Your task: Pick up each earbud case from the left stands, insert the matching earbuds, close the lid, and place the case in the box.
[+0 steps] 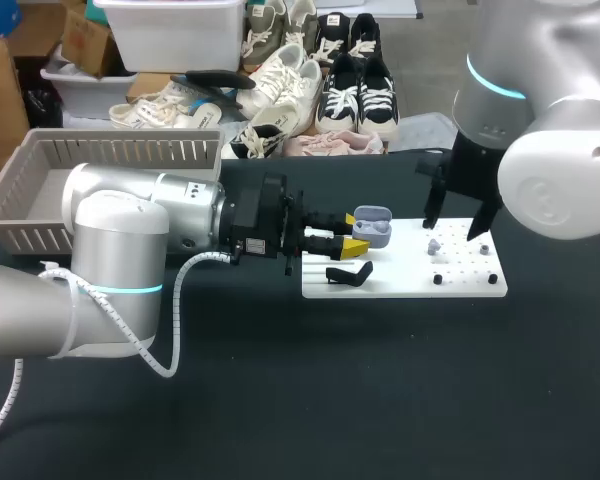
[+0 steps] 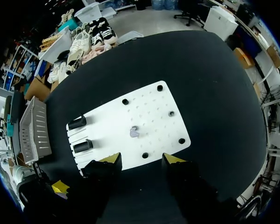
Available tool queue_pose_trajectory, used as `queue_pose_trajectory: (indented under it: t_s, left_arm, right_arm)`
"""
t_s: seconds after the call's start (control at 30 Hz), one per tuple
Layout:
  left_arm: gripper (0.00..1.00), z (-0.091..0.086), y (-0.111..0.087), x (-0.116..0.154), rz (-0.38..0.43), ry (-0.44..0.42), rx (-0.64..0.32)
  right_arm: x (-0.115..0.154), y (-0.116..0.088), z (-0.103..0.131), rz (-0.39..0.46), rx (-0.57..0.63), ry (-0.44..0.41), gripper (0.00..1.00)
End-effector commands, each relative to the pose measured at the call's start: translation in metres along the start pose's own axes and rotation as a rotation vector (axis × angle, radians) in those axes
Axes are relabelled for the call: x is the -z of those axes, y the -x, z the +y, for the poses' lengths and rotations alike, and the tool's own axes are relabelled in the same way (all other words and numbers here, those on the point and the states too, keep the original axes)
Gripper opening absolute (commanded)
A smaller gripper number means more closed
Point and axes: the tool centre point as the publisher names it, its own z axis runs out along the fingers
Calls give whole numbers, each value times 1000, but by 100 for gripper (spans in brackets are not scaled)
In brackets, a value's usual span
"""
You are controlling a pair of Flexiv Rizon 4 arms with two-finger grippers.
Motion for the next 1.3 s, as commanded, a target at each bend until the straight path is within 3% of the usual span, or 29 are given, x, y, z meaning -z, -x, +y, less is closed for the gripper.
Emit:
queue_pose_trajectory:
  t_s: [0.03,0.4,0.63,1.3]
  left_arm:
    - [0,-1,0,0,-1,5,-1]
    - [0,-1,0,0,-1,5,-1]
    - [0,-1,0,0,-1,5,-1]
    - [0,-1,0,0,-1,5,-1]
  right_arm:
    - [-20,4,1,17,-20,8,55]
    - [-37,4,7,39,-123,-9,52]
    - [-45,6,6,59,-77,34,48]
    - [-57,10,10,7,-1,70,43]
